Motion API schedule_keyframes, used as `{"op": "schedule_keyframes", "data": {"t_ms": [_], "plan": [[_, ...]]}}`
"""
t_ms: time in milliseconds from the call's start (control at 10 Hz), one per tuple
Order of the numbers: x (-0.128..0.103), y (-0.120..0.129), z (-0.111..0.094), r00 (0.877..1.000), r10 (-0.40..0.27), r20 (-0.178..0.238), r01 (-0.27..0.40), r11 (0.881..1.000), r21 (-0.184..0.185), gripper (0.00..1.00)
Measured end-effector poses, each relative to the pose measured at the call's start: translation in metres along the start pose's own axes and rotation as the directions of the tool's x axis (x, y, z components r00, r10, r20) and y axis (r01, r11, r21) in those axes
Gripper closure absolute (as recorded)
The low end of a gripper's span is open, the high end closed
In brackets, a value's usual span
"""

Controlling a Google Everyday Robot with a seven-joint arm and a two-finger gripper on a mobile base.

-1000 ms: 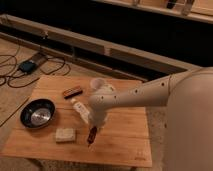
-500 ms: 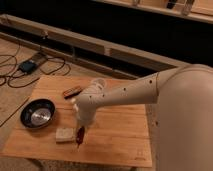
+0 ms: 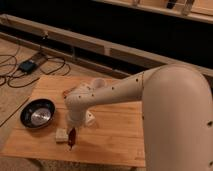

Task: Place the pepper on the white sponge

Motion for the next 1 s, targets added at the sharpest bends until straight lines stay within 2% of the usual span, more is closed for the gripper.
{"op": "schedule_keyframes", "data": {"t_ms": [500,1000], "plan": [[-0.012,0.020,0.020,0.997,-0.066,-0.030,0.066,0.998,-0.004,1.00],[-0.019,0.027,0.033,0.995,-0.090,-0.052,0.090,0.996,0.000,1.00]]}}
